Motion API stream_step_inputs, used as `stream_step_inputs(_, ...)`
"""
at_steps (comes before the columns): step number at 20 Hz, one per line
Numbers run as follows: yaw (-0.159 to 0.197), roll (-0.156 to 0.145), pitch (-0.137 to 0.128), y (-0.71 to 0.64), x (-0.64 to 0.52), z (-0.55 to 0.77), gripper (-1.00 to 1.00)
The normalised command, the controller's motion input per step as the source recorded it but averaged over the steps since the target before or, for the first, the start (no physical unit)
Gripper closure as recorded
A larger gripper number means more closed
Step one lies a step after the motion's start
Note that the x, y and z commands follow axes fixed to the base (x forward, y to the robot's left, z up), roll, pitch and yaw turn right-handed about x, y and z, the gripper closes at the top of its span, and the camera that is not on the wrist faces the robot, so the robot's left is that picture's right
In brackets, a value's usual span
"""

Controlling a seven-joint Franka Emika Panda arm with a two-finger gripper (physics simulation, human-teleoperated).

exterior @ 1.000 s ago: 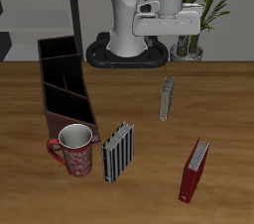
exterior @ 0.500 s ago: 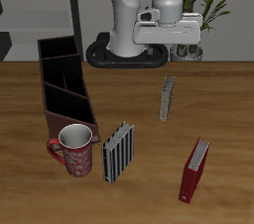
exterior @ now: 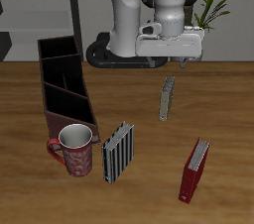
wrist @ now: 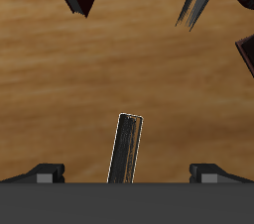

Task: Place the yellow book into the right desk caddy's front compartment

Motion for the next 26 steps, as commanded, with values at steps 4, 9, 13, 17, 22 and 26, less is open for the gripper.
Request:
stream_step_inputs(4,0.007,0.015,-0.021,0.0,0.1,-0.19,-1.0)
stream_step_inputs(9,-0.032,-0.022,0.009,-0.08,0.1,-0.17,-1.0)
stream_step_inputs(13,0.003,0.004,0.02,0.01,0.09,-0.23,-1.0)
stream_step_inputs(17,-0.013,-0.007,0.021,-0.02,0.07,-0.25,-1.0)
stream_step_inputs(22,0.001,0.01,0.024,0.03,0.03,-0.22,-1.0)
stream_step_inputs(26,-0.016,0.003,0.049,0.05,0.03,-0.32,-1.0)
